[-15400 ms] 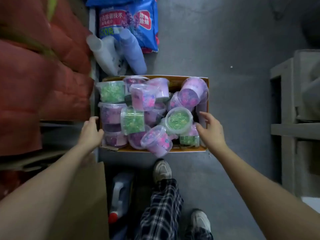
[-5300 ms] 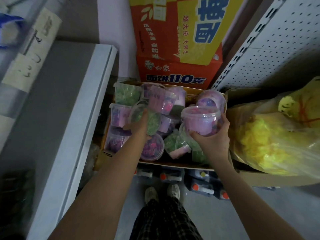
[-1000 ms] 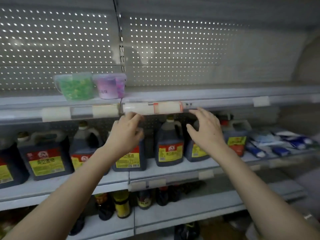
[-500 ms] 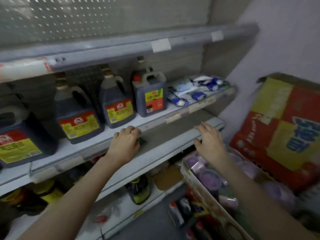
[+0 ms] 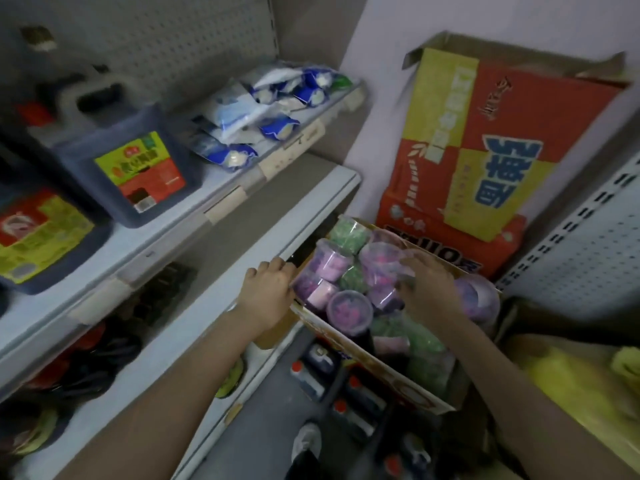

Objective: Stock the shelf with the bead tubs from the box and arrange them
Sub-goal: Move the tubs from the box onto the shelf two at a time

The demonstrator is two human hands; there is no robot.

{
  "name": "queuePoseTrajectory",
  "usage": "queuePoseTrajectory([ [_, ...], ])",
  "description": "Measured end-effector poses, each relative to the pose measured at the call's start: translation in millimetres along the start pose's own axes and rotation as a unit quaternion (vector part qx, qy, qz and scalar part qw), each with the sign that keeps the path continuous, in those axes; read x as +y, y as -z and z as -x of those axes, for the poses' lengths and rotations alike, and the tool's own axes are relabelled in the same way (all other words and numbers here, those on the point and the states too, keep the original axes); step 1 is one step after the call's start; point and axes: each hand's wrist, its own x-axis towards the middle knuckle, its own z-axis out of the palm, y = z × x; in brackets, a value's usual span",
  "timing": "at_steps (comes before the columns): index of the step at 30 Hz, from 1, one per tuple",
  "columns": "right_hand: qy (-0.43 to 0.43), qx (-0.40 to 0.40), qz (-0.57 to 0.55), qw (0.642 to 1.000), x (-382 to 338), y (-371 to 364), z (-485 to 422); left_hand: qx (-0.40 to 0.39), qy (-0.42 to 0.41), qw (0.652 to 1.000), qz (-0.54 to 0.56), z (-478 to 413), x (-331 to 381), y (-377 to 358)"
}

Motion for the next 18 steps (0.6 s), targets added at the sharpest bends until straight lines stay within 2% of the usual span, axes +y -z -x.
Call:
queuePoseTrajectory([
  [2,-0.032,-0.007,-0.008,0.999,10.9,-11.7,-6.3,-0.016,-0.019,1.0,0.0,-22.4,4.5,-16.1],
  [7,-0.148,-0.043,-0.14,0.978,23.2,-46.4,-34.5,-0.046,-0.034,0.997,0.042,-78.9,3.4,-52.4],
  [10,-0.207,-0.055,-0.19,0.958,24.4,-73.1,-55.1,-0.046,-0.018,0.99,0.129,-109.5,0.8,-76.2],
  [13,-0.23,-0.04,-0.242,0.942,41.8,-112.3,-73.8,-0.054,0.016,0.976,0.209,-135.6,-0.9,-94.4],
  [18,-0.277,0.011,-0.197,0.94,33.2,-128.2,-99.9,-0.065,0.032,0.96,0.271,-180.2,1.0,-133.4],
])
